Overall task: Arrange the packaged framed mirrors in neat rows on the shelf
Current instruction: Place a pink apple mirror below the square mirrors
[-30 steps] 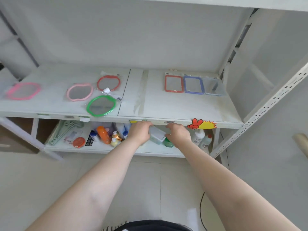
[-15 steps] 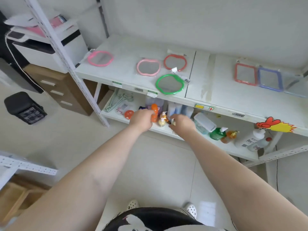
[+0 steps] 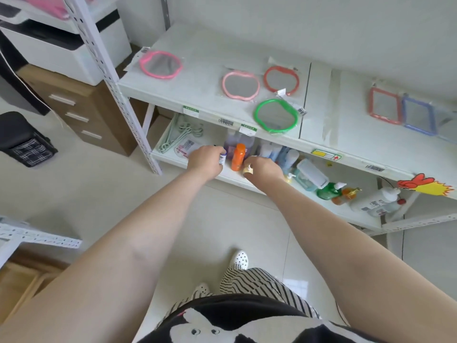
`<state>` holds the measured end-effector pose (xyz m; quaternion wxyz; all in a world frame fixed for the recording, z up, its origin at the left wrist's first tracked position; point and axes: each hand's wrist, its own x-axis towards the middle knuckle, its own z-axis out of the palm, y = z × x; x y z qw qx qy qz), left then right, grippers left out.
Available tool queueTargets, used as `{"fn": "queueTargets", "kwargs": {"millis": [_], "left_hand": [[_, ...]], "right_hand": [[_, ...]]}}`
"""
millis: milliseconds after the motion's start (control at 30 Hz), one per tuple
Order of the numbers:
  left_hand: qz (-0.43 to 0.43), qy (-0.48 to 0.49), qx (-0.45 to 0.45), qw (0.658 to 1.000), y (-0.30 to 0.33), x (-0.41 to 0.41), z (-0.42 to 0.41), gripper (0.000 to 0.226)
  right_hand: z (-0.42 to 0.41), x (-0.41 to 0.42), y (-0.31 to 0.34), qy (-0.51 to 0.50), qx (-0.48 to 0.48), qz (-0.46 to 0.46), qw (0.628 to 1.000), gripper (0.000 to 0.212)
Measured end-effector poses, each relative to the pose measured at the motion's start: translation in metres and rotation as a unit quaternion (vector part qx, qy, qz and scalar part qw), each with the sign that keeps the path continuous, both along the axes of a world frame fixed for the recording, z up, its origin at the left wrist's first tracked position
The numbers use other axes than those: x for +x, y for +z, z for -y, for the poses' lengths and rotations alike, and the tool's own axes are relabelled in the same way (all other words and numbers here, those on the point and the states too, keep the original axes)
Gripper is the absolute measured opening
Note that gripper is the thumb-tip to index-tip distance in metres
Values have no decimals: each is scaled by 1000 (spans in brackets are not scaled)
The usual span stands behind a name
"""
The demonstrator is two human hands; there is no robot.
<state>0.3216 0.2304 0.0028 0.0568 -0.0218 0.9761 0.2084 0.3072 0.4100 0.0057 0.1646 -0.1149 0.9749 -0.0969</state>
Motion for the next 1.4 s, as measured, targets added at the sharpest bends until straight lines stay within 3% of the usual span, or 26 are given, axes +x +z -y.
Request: {"fn": "queueTargets", "kwargs": {"millis": [233, 467, 633, 1067, 1400], "left_hand": [[9, -4, -1, 1000, 1, -46, 8, 36], [13, 21, -15, 1000, 6, -94, 57, 48], [11, 17, -28, 999, 4, -125, 85, 43], [11, -92, -15, 996, -7, -204, 195, 45], [-5, -75, -9, 997, -4, -231, 311, 48]], "right_hand": [[25, -55, -5, 2, -18, 4, 1000, 30], [66, -121, -4, 14, -46, 11, 999, 19], [92, -153, -9, 17, -52, 7, 998, 34], [202, -194, -14, -112, -72, -8, 991, 40], [299, -205, -3, -152, -60, -15, 986, 40]]}}
